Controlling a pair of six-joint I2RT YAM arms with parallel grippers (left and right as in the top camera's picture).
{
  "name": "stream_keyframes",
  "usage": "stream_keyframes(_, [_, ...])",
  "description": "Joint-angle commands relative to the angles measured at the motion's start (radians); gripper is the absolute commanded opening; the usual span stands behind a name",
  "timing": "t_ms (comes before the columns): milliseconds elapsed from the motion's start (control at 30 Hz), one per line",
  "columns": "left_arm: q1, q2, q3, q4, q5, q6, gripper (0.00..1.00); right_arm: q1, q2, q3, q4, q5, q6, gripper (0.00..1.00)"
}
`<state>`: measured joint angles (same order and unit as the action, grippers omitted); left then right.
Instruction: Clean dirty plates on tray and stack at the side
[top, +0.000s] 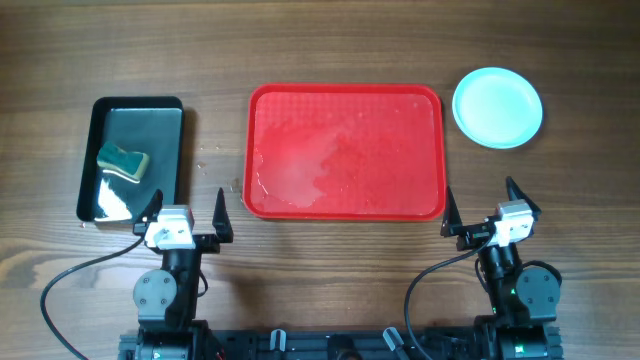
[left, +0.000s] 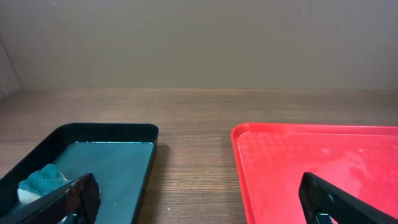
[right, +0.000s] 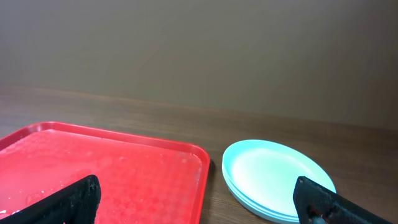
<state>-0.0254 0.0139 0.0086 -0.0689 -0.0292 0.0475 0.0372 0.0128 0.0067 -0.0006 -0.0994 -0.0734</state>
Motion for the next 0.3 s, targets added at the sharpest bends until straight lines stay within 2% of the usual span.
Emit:
stream_keyframes(0, [0.001, -0.009, -0.003, -0.003, -0.002, -0.003, 1.0, -0.007, -0.008, -0.002, 0.003, 0.013, -0.002, 1.0])
stream_keyframes(267, [0.001, -0.009, -0.003, -0.003, -0.002, -0.003, 1.0, -0.007, -0.003, -0.002, 0.003, 0.013, -0.003, 1.0])
